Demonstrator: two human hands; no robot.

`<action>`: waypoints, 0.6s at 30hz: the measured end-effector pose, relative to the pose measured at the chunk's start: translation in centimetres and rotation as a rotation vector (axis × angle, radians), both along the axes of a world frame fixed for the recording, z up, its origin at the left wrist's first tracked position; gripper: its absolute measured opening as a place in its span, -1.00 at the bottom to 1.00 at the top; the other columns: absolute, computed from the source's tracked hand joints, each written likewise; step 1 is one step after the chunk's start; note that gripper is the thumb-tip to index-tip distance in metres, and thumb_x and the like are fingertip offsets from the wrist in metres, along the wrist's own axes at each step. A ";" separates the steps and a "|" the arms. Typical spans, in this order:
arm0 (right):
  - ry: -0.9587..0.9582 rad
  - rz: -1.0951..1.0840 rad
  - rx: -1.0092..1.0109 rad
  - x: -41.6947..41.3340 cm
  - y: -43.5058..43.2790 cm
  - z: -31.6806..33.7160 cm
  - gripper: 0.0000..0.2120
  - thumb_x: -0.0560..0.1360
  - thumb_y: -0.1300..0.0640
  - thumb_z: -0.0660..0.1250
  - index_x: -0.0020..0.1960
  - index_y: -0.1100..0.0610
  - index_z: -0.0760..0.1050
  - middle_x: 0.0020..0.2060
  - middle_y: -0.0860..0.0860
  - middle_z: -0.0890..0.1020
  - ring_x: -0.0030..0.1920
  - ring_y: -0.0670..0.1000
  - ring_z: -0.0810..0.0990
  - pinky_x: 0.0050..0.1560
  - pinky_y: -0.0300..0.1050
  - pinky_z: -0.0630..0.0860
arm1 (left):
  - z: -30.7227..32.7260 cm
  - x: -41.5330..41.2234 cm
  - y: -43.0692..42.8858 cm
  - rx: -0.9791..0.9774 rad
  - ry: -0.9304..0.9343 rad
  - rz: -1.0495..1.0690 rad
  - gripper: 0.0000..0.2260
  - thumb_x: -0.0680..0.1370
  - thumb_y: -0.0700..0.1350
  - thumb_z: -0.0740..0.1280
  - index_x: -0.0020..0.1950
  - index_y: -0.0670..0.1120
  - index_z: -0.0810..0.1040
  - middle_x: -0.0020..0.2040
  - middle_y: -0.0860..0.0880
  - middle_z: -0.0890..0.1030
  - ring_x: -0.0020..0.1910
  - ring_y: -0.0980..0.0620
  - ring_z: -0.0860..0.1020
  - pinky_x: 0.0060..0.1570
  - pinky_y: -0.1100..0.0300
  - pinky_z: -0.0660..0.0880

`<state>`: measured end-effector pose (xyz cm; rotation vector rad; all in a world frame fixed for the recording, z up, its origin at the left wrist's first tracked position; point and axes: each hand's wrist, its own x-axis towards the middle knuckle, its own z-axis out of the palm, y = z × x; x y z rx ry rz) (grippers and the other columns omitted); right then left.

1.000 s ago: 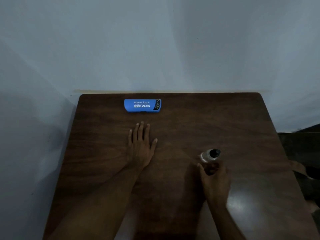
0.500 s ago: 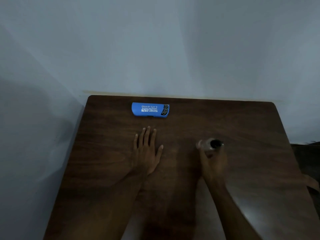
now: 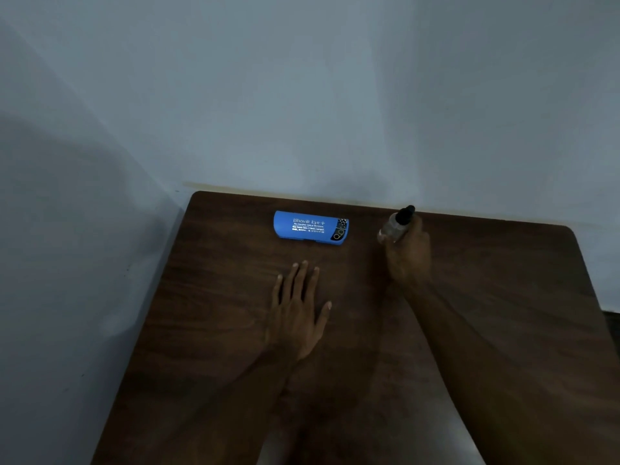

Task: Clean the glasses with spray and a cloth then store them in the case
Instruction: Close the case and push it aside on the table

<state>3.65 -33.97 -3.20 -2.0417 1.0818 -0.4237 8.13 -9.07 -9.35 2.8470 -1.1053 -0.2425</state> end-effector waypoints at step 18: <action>0.018 0.060 -0.024 -0.4 0.2 -1.3 -0.41 0.57 0.12 0.46 0.52 0.12 0.33 0.29 0.15 0.58 0.32 0.22 0.47 0.19 0.02 0.48 | 0.0 0.0 -0.3 0.014 -0.015 0.004 -0.31 0.66 0.31 0.02 0.71 -0.02 0.06 0.71 -0.09 0.08 0.69 -0.07 0.03 0.63 -0.17 0.04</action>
